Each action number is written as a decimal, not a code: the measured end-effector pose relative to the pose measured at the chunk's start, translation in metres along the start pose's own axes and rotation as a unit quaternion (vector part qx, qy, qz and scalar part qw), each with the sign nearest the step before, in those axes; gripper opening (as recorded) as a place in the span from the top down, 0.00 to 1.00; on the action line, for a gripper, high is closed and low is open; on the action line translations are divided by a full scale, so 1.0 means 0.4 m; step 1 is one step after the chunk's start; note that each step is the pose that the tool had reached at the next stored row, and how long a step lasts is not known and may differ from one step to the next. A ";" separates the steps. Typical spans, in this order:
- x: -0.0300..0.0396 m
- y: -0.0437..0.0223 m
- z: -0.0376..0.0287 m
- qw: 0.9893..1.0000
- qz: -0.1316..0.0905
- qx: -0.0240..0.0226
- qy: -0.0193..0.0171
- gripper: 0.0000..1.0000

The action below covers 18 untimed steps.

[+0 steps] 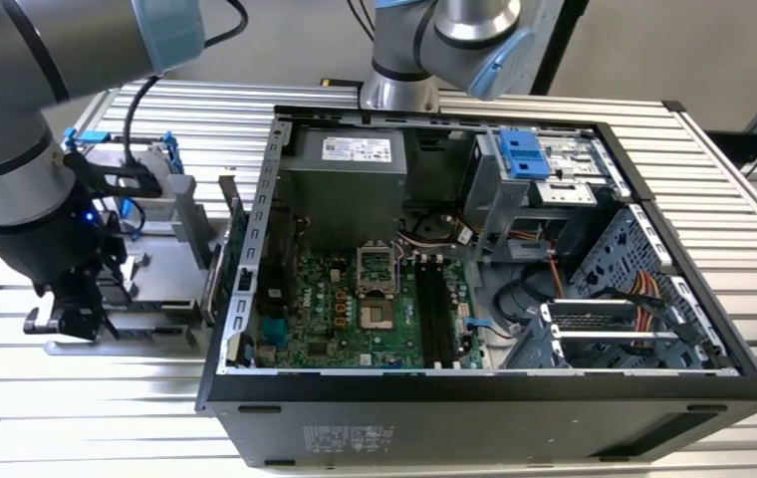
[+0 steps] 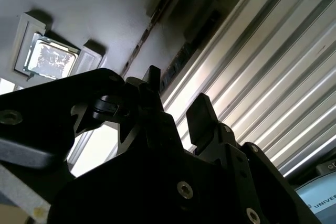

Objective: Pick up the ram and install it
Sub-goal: 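Pick up the ram and move it above insertion slot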

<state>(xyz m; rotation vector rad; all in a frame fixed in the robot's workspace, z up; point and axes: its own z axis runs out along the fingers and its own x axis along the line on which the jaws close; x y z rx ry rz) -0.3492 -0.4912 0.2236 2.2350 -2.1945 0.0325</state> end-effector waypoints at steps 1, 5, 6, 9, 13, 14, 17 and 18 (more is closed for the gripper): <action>0.000 0.000 0.002 1.000 0.000 0.000 0.000 0.00; -0.001 0.001 0.010 1.000 0.000 0.000 0.000 0.00; -0.001 0.001 0.012 1.000 0.000 0.000 0.000 0.00; -0.002 0.001 0.018 1.000 0.000 0.000 0.000 0.00; -0.003 0.002 0.028 1.000 0.000 0.000 0.000 0.00; -0.003 0.002 0.031 1.000 0.000 0.000 0.000 0.00; -0.003 0.002 0.038 1.000 0.000 0.000 0.000 0.00; -0.003 0.002 0.040 1.000 0.000 0.000 0.000 0.00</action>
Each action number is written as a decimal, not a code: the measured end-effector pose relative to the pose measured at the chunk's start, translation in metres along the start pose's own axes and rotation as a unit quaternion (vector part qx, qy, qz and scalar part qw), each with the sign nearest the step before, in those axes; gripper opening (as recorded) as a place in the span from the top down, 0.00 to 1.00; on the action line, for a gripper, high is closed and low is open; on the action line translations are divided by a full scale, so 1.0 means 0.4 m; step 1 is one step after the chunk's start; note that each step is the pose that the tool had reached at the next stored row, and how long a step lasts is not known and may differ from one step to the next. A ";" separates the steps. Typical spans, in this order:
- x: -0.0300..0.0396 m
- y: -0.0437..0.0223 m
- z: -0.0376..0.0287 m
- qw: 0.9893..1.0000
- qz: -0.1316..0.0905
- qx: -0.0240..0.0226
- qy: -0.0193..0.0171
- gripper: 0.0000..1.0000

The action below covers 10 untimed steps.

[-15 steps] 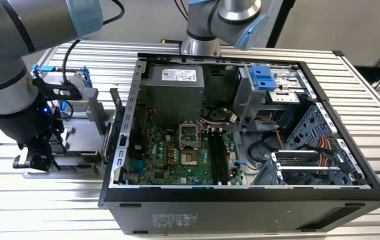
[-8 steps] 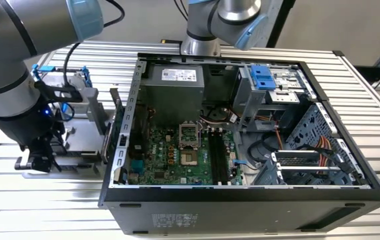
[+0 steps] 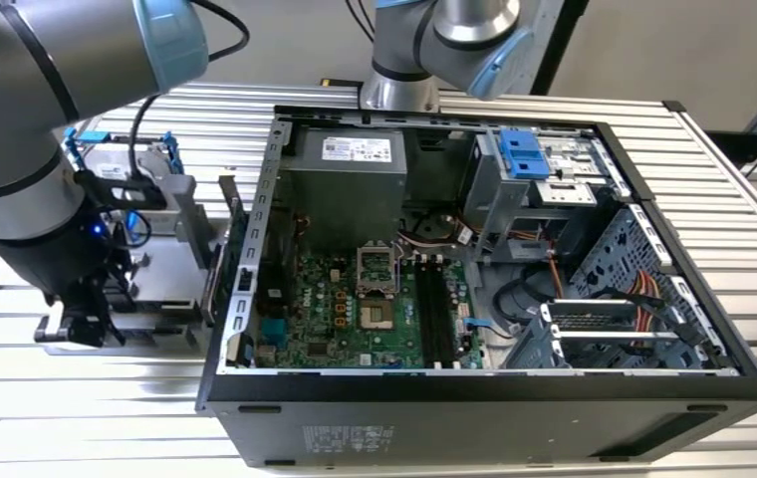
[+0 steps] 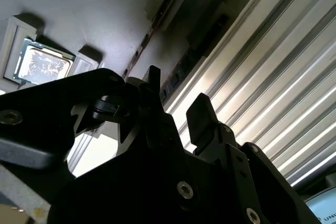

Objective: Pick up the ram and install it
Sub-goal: 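Pick up the ram and move it above insertion slot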

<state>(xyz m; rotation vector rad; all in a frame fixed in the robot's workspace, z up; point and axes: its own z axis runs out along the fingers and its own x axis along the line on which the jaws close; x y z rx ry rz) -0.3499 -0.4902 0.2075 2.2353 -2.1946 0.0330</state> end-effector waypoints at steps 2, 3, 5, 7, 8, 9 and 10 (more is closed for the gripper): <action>0.000 0.000 0.004 1.000 0.000 0.000 0.000 0.00; 0.000 0.000 0.007 1.000 0.000 0.000 0.000 0.00; -0.001 0.000 0.015 1.000 0.000 0.000 0.000 0.00; -0.001 0.000 0.019 1.000 0.000 0.000 0.000 0.00; -0.001 0.000 0.020 1.000 0.000 0.000 0.000 0.00; -0.001 0.000 0.022 1.000 0.000 0.000 0.000 0.00; -0.001 0.000 0.023 1.000 0.000 0.000 0.000 0.00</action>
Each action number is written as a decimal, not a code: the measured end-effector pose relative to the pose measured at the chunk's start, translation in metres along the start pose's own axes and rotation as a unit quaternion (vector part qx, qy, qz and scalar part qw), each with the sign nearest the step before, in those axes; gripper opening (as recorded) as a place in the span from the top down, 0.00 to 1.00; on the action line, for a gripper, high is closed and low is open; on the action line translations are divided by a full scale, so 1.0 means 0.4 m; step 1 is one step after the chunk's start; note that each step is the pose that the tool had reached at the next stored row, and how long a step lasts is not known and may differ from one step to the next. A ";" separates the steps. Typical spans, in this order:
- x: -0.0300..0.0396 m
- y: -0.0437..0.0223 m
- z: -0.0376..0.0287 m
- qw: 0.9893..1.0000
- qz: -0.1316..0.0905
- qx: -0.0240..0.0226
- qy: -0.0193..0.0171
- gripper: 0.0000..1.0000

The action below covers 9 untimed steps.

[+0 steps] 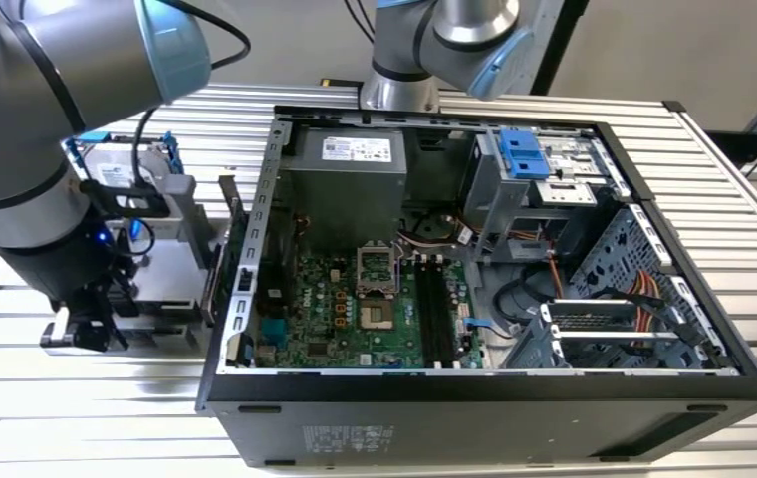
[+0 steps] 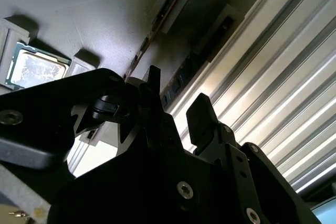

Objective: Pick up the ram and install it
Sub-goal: 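Pick up the ram and move it above insertion slot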

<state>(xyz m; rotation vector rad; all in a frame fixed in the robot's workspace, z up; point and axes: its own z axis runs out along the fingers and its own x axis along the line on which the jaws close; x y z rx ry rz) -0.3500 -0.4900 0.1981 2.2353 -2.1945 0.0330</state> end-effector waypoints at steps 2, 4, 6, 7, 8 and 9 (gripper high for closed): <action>0.000 0.000 0.002 1.000 0.000 0.000 0.000 0.00; 0.000 0.000 0.002 1.000 0.000 0.000 0.000 0.00; 0.000 0.000 0.005 1.000 0.000 0.000 0.000 0.00; 0.000 0.000 0.005 1.000 0.000 0.000 0.000 0.00; 0.000 0.000 0.005 1.000 0.000 0.000 0.000 0.00; 0.000 0.000 0.005 1.000 0.000 0.000 0.000 0.00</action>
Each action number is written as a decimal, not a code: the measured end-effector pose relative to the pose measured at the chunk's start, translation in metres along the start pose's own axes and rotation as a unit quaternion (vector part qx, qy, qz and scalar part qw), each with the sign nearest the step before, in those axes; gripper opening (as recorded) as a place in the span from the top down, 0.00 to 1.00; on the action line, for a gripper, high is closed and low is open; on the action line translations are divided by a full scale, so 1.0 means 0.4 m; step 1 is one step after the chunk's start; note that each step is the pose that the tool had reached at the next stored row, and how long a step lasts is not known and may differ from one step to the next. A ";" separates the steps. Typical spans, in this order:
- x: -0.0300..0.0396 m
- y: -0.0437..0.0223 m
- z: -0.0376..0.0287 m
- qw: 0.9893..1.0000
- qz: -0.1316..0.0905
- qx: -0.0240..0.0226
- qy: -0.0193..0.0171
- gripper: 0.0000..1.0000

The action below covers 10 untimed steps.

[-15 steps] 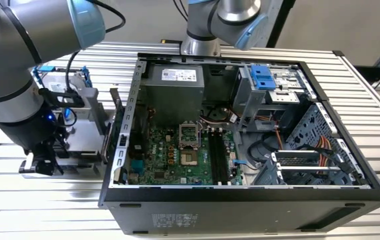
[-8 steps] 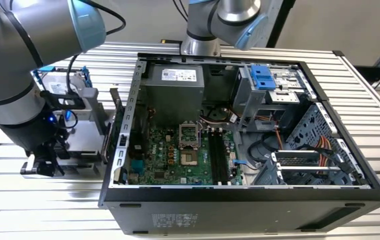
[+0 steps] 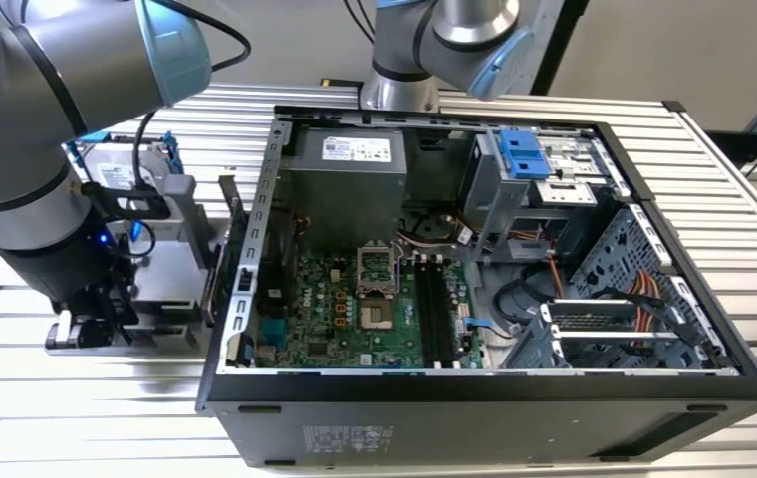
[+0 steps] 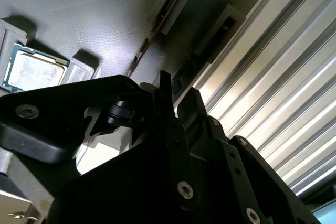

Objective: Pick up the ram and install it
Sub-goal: 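Pick up the ram and move it above insertion slot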

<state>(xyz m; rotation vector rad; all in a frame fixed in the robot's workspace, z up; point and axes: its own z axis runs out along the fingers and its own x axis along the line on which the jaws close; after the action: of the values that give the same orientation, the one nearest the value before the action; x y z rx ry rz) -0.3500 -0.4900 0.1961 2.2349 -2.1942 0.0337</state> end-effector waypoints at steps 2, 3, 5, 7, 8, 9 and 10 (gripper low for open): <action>0.000 0.000 0.000 1.000 0.000 0.000 0.000 0.00; 0.000 0.000 0.000 1.000 0.000 0.000 0.000 0.00; 0.000 0.000 0.000 1.000 0.000 0.000 0.000 0.00; 0.000 0.000 0.000 1.000 0.000 0.000 0.000 0.00; 0.000 0.000 0.000 1.000 0.000 0.000 0.000 1.00; 0.000 0.000 0.001 1.000 0.000 0.000 0.000 1.00; 0.000 0.000 0.001 1.000 0.000 0.000 0.000 1.00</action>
<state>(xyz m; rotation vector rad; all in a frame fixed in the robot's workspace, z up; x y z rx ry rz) -0.3500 -0.4900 0.1959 2.2348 -2.1944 0.0337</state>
